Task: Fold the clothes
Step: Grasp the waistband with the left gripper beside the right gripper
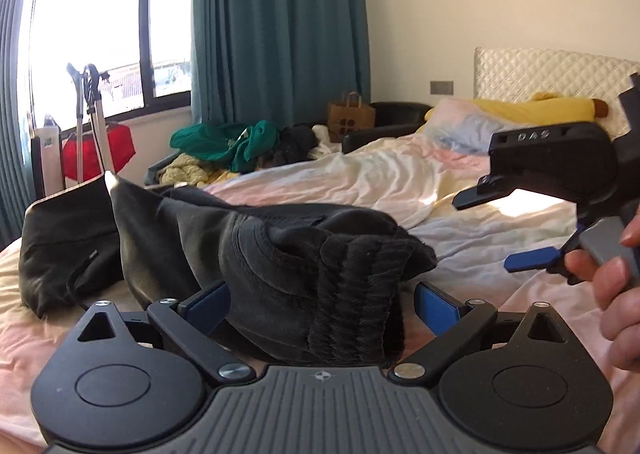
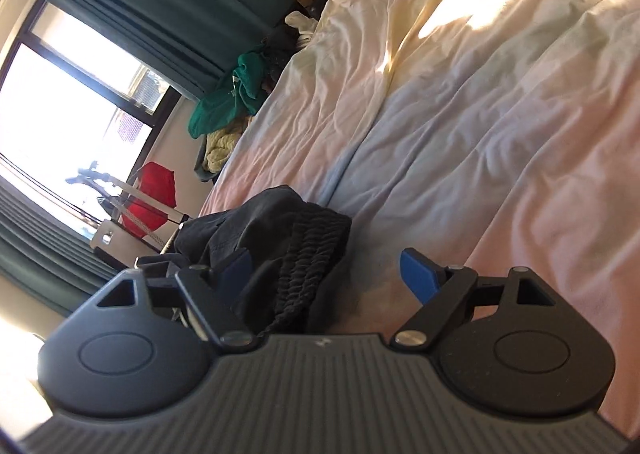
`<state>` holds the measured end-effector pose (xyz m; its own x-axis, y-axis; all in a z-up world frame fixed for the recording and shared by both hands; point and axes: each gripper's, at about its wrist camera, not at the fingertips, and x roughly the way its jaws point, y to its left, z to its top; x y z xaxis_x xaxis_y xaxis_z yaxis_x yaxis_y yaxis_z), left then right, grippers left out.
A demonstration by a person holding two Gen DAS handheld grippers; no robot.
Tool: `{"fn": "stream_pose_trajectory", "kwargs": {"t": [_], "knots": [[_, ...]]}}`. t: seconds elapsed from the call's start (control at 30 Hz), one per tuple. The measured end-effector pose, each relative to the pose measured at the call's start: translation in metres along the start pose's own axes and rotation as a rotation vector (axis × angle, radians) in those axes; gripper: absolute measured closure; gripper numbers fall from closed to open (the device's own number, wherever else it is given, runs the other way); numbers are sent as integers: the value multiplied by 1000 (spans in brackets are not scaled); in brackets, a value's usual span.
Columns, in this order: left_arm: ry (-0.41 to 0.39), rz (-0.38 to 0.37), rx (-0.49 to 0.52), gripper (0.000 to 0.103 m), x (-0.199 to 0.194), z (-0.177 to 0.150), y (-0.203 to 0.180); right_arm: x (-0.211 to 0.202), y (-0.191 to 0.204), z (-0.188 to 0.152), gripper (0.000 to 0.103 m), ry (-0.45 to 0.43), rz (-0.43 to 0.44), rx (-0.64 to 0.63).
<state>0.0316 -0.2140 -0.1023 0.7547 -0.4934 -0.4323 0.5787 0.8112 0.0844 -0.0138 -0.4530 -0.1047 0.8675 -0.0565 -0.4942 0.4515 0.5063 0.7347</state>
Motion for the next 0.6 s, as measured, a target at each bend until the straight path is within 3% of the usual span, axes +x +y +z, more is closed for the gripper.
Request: {"fn": "stream_pose_trajectory", "kwargs": {"t": [0.07,0.1,0.13,0.17,0.2,0.23,0.27,0.4,0.6], "knots": [[48,34,-56,24,16,-3,2,4,-1,2,19,11,5,-19],[59,44,-96,27,21,-4,7,6,-1,2,19,16,4,-25],[51,44,-125,36,20,-3,12,7,-2,2,19,22,2,-30],[43,46,-153,51,20,-2,17,9,-2,2,19,28,0,-35],[32,64,-164,59,17,1,21,11,-2,2,19,33,-1,-39],[22,83,-177,78,14,4,24,12,-2,2,19,36,-4,-39],[15,96,-202,87,9,7,30,13,-3,2,19,38,-6,-39],[-20,140,-339,88,-27,26,75,16,12,-10,19,65,15,-120],[-72,221,-424,89,-95,43,150,21,36,-29,19,106,49,-247]]}}
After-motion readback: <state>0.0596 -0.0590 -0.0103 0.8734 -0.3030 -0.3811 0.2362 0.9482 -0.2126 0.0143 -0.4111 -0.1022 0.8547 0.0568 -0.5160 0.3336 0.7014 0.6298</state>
